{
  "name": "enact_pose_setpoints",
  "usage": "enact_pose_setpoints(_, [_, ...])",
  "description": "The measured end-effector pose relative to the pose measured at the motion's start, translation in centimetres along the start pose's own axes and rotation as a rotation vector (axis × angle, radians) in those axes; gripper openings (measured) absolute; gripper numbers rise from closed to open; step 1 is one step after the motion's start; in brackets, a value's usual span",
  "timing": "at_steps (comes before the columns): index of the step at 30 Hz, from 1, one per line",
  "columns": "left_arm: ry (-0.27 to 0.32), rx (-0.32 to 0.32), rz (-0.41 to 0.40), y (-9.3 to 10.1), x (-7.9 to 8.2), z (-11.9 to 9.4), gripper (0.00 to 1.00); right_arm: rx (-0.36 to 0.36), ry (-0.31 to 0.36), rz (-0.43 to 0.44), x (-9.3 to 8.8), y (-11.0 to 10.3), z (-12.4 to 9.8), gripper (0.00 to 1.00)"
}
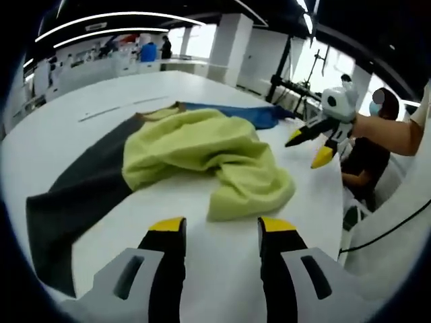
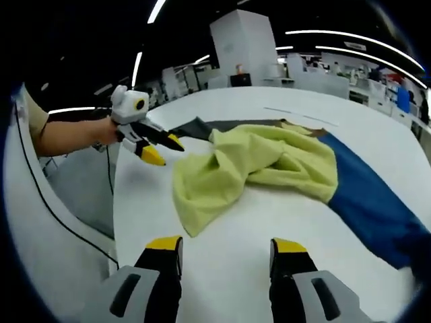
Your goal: Fold the garment on the visible template until the final outline fits inside the template.
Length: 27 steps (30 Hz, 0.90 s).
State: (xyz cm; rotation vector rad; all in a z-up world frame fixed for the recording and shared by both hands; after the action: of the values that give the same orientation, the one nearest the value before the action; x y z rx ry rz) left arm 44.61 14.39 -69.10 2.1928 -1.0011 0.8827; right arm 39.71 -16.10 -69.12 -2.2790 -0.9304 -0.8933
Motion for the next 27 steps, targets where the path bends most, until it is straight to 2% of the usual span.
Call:
enact_pose_setpoints(13, [-0.027,-0.012,0.014,-0.2,-0.2,1.2,0.38,0.07,-0.025,-0.046,0.0,-1.6,1.9,0.26])
enact_pose_setpoints(27, [-0.031,-0.015,0.032,-0.3,0.3,1.9,0.29,0.095,-0.043,-0.051,-0.1,-2.2,3.3,0.24])
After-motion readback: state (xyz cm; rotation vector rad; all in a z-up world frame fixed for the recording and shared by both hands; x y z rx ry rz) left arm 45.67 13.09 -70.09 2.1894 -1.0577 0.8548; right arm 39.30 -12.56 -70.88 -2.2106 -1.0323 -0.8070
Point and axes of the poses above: the point that each gripper's makers call its tool centre point, and the gripper's own axes: z roughly forward along the fingers, y roughly to its right, x roughly out of its top, the point moved 9 cm from there along -z, roughly backward along the fingers, and after that the axes turned 2 degrees about -y, right-handed, at the moved point
